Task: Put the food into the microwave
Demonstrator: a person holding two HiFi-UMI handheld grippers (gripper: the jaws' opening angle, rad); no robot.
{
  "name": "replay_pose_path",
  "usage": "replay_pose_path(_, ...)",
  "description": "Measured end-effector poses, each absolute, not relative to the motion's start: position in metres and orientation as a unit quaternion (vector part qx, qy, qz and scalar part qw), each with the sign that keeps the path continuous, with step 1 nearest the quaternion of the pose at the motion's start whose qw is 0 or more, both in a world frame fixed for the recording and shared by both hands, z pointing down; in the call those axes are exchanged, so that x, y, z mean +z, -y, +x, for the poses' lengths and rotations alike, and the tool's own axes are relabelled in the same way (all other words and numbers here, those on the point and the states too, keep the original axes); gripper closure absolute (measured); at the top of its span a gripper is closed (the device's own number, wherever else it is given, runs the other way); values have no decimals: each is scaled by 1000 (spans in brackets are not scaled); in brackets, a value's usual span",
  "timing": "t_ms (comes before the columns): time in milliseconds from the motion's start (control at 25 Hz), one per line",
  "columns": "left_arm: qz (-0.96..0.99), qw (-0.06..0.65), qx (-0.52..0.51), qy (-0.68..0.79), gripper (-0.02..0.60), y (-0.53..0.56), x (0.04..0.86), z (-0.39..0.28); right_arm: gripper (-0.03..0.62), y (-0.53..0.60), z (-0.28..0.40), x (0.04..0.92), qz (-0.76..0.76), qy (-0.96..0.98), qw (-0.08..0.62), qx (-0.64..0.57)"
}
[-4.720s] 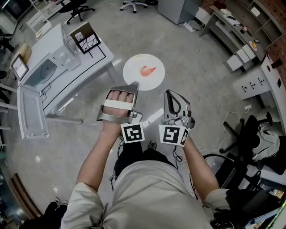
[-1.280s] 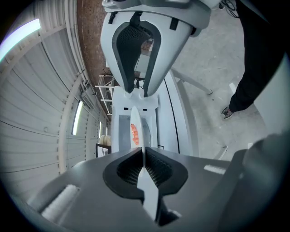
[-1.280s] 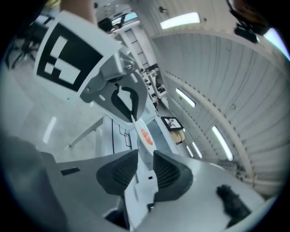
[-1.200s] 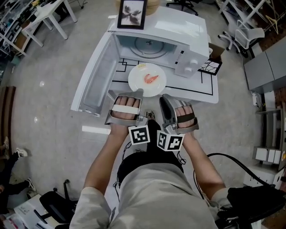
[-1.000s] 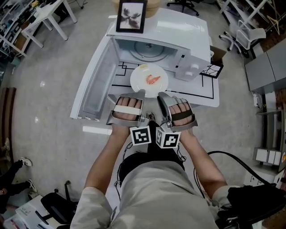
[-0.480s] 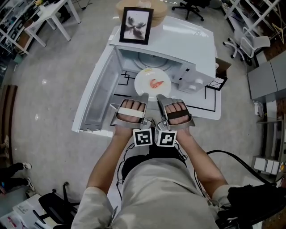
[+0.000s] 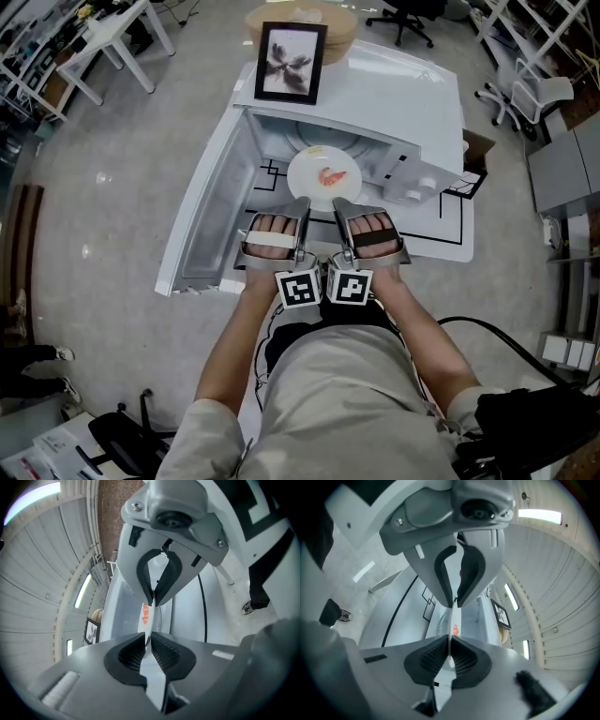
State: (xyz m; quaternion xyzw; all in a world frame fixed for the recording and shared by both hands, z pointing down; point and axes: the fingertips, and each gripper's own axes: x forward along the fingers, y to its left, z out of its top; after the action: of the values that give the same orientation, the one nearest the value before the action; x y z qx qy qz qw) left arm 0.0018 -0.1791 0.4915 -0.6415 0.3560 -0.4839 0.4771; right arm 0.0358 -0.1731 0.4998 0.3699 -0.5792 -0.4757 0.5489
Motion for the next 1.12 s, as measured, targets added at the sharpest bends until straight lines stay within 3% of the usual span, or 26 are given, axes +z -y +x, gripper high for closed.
replay_pose_path(160, -647, 450, -478, -388, 551, 187, 488, -13, 569, 194, 44, 502, 390, 574, 552, -462)
replay_pose_path(600, -767, 251, -373, -457, 574, 189, 510, -30, 569, 235, 50, 518, 394, 574, 571, -434)
replay_pose_path(1120, -806, 144, -318, -478, 574, 183, 527, -36, 569, 293, 49, 536, 387, 569, 602, -405)
